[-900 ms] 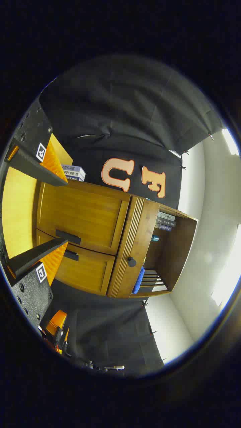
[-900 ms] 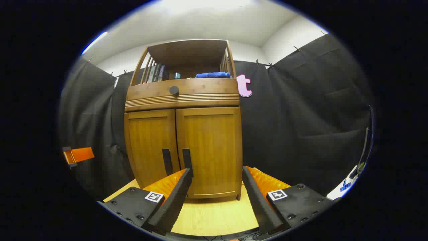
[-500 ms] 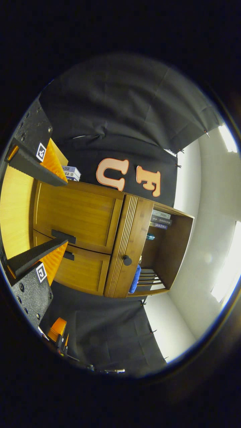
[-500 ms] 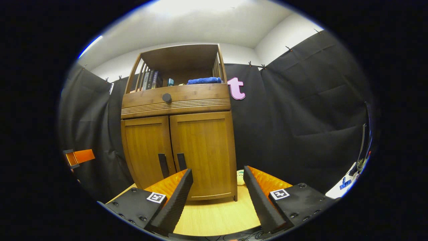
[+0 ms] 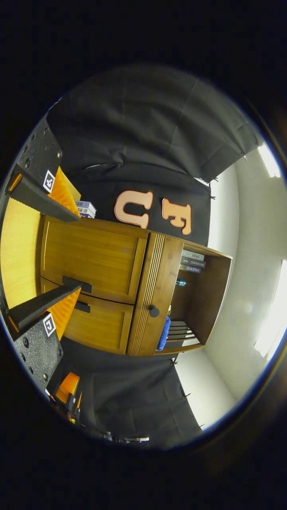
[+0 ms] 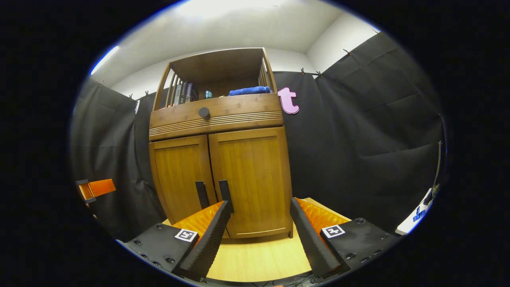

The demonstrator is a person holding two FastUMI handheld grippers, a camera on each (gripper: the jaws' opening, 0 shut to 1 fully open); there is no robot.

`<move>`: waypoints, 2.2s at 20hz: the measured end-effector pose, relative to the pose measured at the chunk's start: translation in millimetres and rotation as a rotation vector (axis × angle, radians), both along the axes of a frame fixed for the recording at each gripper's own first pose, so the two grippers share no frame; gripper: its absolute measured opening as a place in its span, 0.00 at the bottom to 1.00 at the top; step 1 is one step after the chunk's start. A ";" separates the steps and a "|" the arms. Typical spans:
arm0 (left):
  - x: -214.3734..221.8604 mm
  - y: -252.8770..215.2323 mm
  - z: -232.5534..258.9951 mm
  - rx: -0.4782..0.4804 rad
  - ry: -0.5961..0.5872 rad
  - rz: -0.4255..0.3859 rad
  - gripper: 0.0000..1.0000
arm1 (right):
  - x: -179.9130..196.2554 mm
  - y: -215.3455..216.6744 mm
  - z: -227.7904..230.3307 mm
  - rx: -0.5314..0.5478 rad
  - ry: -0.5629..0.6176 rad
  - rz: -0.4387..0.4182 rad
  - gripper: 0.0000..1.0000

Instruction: Open the right door of the double-door shoe cabinet with the right hand, and open the left door with the left hand.

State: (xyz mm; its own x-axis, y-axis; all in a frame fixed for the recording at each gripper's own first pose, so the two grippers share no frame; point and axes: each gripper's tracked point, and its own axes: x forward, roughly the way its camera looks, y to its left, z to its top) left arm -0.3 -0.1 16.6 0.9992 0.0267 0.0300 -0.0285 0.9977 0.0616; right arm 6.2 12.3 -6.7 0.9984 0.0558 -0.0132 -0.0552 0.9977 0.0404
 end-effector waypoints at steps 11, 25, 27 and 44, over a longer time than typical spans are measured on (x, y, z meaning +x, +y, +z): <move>-5.0 14.1 -9.0 -0.001 0.026 0.022 0.91 | 57.4 46.3 -36.0 0.003 0.050 0.086 0.89; -17.8 47.5 -15.8 0.034 0.051 0.066 0.98 | 199.3 98.3 -70.3 -0.030 0.069 0.120 0.89; -18.5 49.8 -15.9 0.035 0.053 0.071 0.94 | 218.0 99.7 -72.6 -0.042 0.075 0.111 0.89; -21.2 87.3 -22.3 0.008 0.067 0.167 0.91 | 271.4 120.1 -107.4 -0.107 0.148 0.107 0.40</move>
